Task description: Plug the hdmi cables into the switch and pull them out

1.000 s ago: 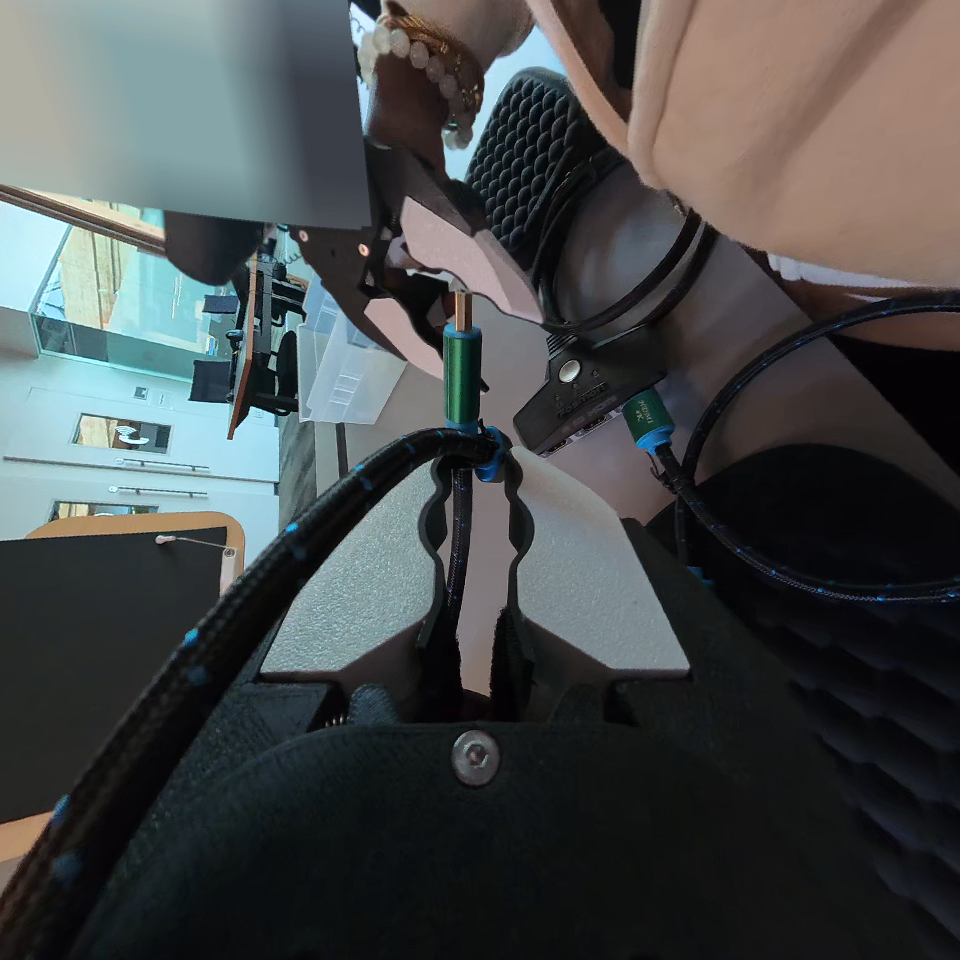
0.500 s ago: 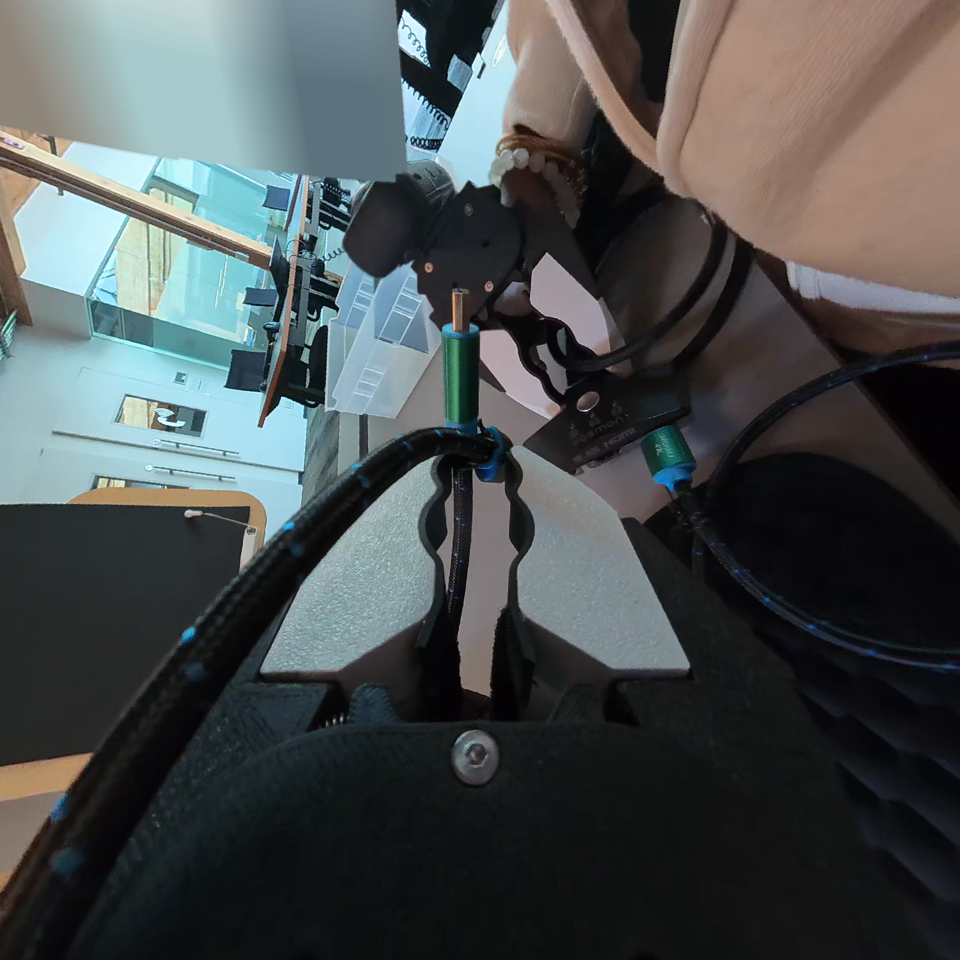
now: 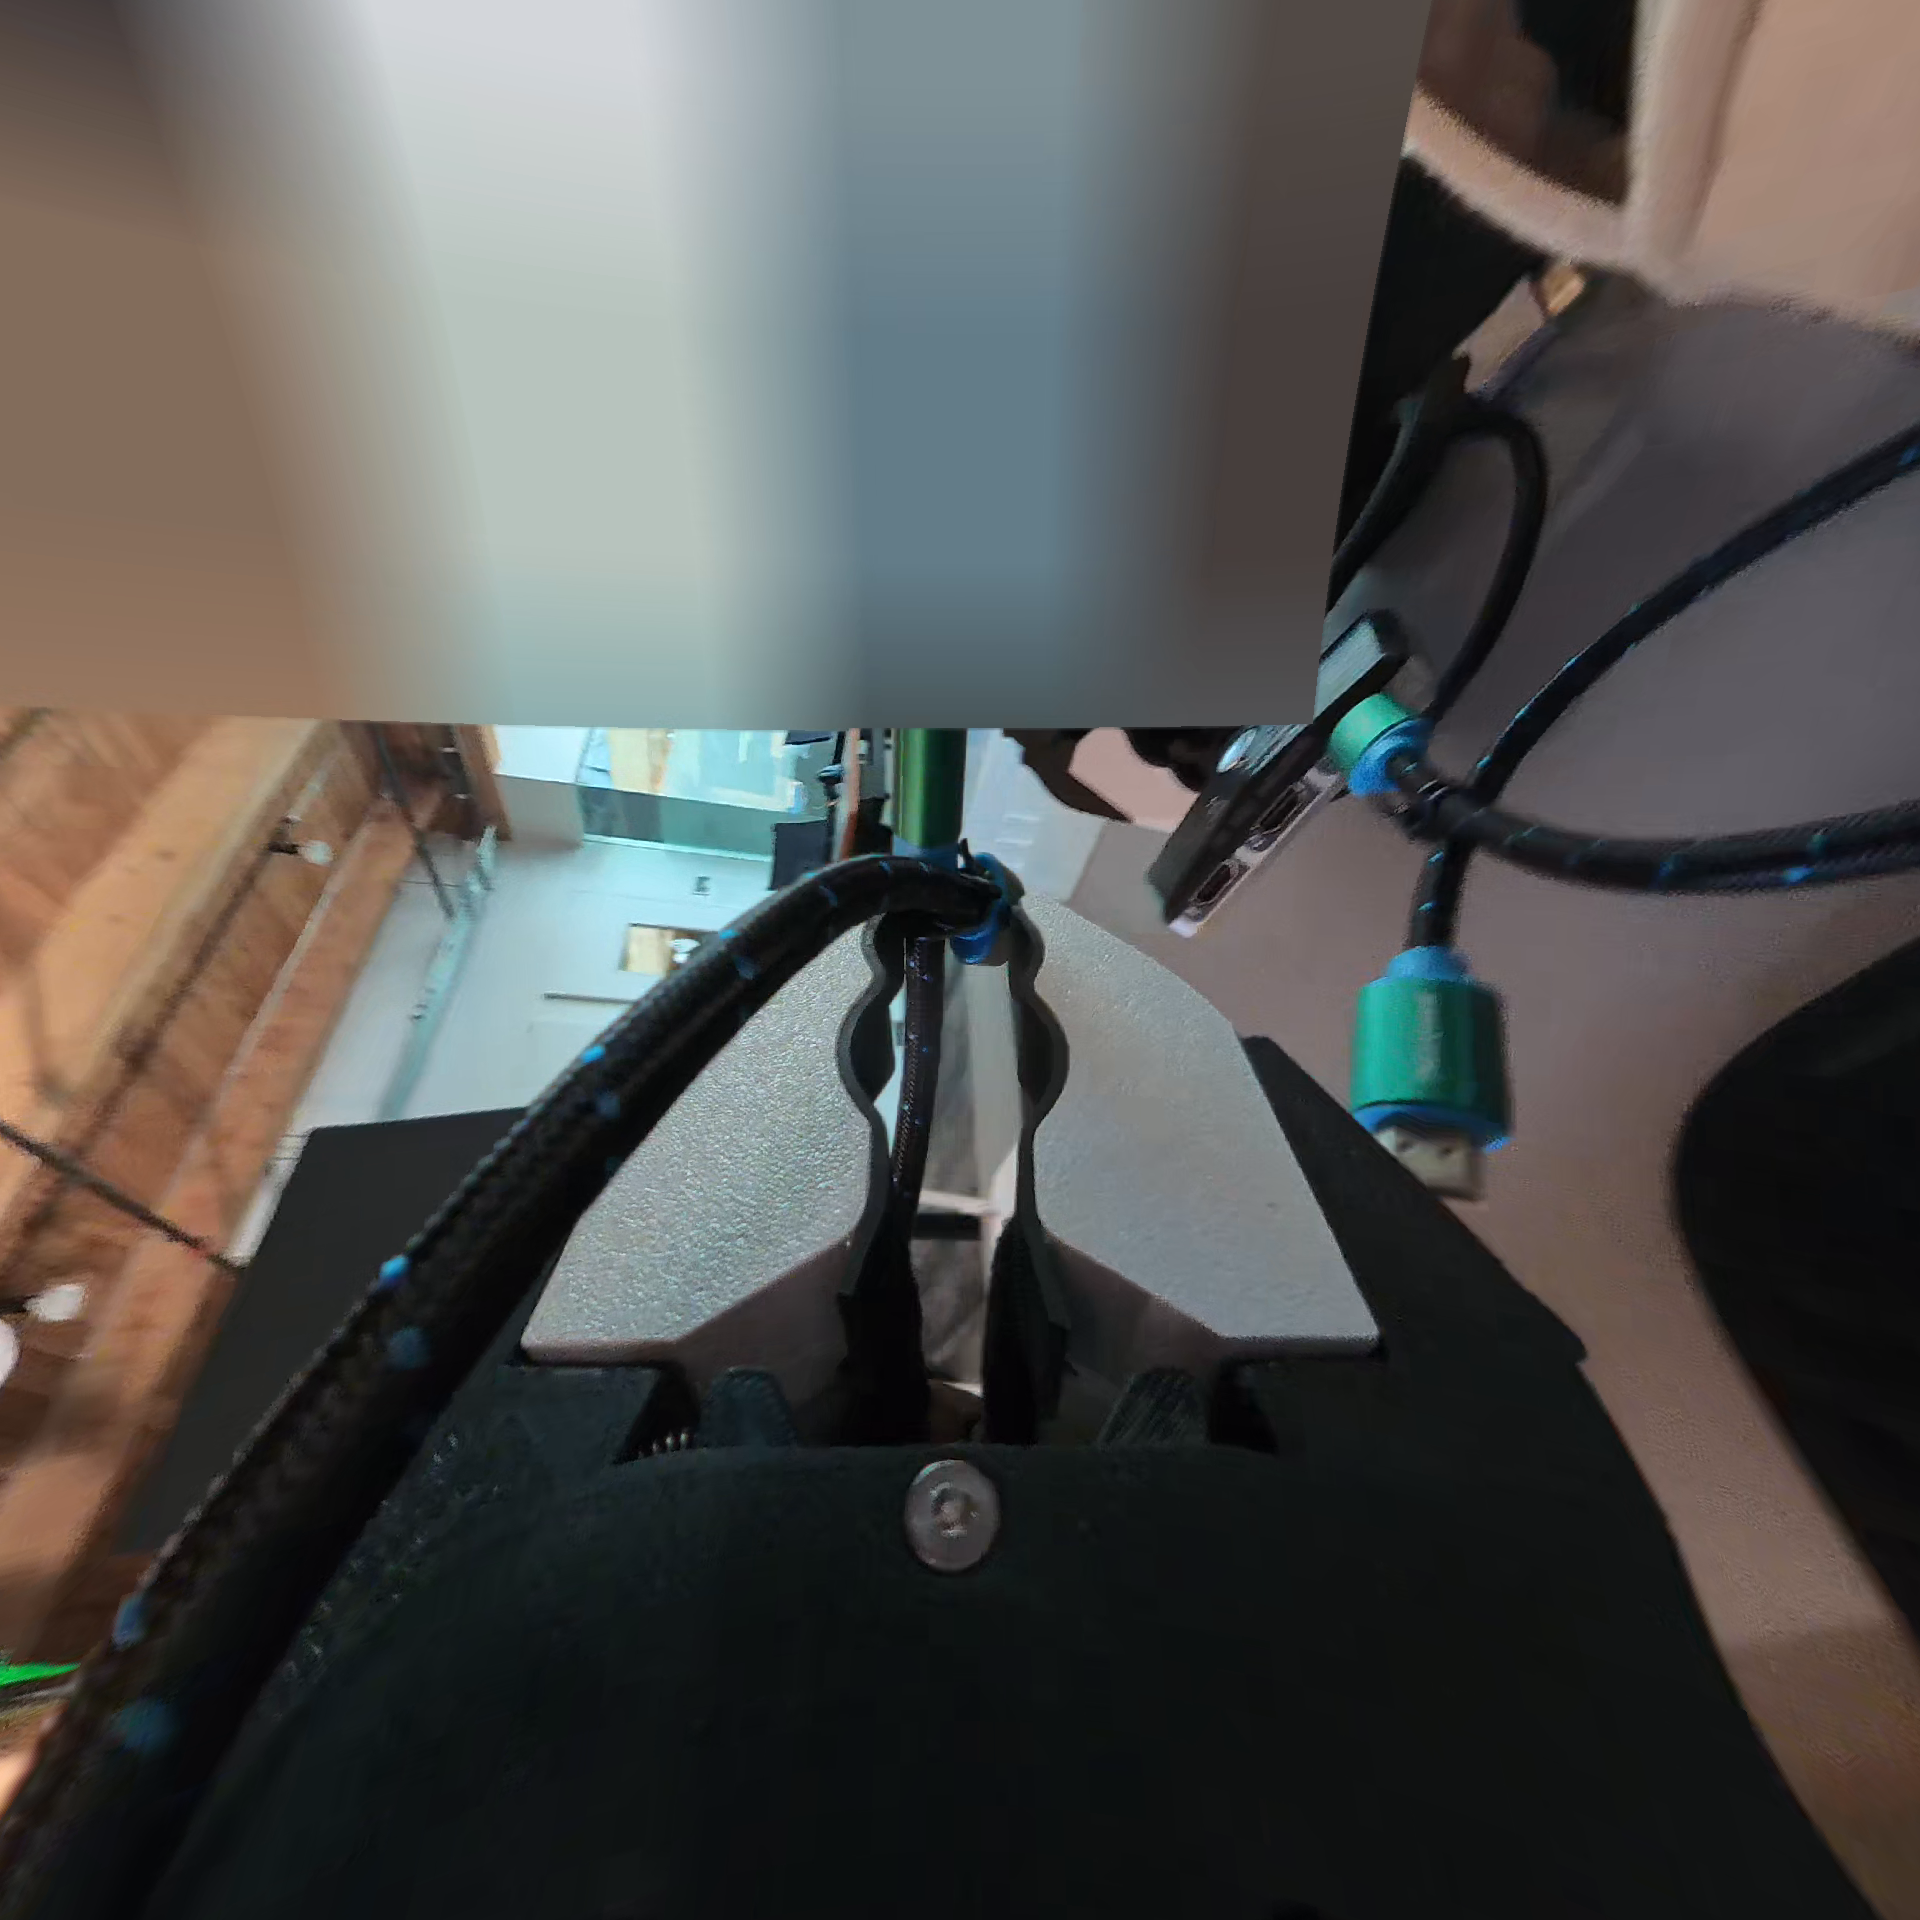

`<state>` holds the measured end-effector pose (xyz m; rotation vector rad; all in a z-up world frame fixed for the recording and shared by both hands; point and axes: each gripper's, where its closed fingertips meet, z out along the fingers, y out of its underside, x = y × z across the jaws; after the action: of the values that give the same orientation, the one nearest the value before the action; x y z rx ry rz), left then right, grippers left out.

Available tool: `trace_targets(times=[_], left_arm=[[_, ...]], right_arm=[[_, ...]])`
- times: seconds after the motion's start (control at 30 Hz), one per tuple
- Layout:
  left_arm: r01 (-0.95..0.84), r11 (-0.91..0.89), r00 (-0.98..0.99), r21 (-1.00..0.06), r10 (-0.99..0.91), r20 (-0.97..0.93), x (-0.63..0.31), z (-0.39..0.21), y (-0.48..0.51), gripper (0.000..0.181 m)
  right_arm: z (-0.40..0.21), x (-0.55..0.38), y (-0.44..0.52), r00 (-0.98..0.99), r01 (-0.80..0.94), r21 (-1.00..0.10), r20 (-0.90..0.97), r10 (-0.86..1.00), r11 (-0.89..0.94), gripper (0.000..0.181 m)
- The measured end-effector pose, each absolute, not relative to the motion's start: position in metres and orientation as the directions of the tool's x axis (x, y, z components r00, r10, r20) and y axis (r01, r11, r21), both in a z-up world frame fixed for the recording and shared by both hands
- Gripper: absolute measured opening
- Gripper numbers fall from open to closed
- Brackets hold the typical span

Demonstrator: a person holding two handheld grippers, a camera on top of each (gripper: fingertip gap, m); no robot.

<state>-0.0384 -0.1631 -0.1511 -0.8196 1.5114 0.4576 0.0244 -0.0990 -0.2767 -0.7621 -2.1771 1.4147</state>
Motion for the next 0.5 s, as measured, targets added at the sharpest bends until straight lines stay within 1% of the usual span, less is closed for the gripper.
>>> trace_targets(times=[0.07,0.2,0.33,0.4,0.5], left_arm=[[-0.744,0.658,0.004,-0.117,-0.171,-0.985,-0.045,-0.148,-0.158,0.017],[-0.747,0.664,-0.094,-0.037,-0.160,-0.983,-0.048,-0.169,-0.151,0.019],[-0.674,0.739,-0.179,0.002,-0.160,-0.971,-0.026,-0.179,-0.160,0.018],[-0.629,0.778,-0.214,0.001,-0.172,-0.962,-0.015,-0.184,-0.165,0.018],[-0.579,0.815,-0.283,0.017,-0.181,-0.942,-0.007,-0.194,-0.167,0.094]], right_arm=[[-0.274,0.024,-0.093,-0.765,0.202,-0.928,0.051,0.641,0.315,0.035],[-0.262,0.024,-0.096,-0.795,0.159,-0.955,0.026,0.606,0.251,0.035],[-0.262,0.025,-0.103,-0.807,0.163,-0.969,-0.024,0.590,0.184,0.035],[-0.261,0.025,-0.107,-0.815,0.153,-0.976,-0.038,0.578,0.152,0.035],[-0.257,0.026,-0.115,-0.834,0.132,-0.981,-0.034,0.550,0.139,0.035]])
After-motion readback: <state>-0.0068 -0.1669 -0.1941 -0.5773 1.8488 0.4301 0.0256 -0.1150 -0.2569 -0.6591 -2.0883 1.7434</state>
